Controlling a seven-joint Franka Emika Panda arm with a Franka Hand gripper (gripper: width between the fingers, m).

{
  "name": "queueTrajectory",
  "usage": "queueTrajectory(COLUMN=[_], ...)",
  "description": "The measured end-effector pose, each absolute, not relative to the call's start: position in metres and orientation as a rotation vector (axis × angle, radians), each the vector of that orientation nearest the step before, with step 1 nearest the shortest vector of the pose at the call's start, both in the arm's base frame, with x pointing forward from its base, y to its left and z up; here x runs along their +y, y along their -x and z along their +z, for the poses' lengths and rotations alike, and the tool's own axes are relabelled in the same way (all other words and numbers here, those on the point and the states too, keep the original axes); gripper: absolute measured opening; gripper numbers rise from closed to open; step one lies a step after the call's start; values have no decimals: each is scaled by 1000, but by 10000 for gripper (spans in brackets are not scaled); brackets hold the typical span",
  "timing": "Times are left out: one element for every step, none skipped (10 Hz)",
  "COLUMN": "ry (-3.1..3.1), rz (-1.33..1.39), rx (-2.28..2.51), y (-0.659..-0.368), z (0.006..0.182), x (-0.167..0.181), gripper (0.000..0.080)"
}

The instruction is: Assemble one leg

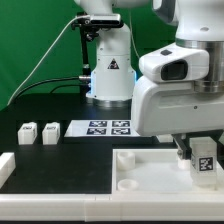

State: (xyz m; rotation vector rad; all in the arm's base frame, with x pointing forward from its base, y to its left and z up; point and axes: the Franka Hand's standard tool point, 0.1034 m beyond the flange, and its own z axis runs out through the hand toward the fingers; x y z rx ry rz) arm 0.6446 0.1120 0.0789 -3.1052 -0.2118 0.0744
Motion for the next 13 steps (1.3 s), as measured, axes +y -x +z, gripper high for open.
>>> queueTrajectory(ry=[3108, 3108, 3111, 3112, 3099, 3066, 3015, 2950, 2885, 2795, 2729, 2630, 2573], rz=[76, 76, 79, 82, 87, 88, 91, 95, 102, 107, 120, 128, 129], rx=[-191, -190, -54, 145, 353, 599, 802, 1021, 1207, 1413, 1545, 1713, 1803], y=[-644, -644, -644, -644, -644, -643, -644, -644, -643, -643, -643, -644, -643], z=[78, 78, 78, 78, 76, 75, 75, 75, 75, 75, 75, 75, 75], x=[112, 111, 112, 112, 112, 113, 113, 113, 114, 113, 113, 111, 111], gripper=[292, 292, 292, 292, 292, 292, 292, 294, 294, 294, 294, 294, 294])
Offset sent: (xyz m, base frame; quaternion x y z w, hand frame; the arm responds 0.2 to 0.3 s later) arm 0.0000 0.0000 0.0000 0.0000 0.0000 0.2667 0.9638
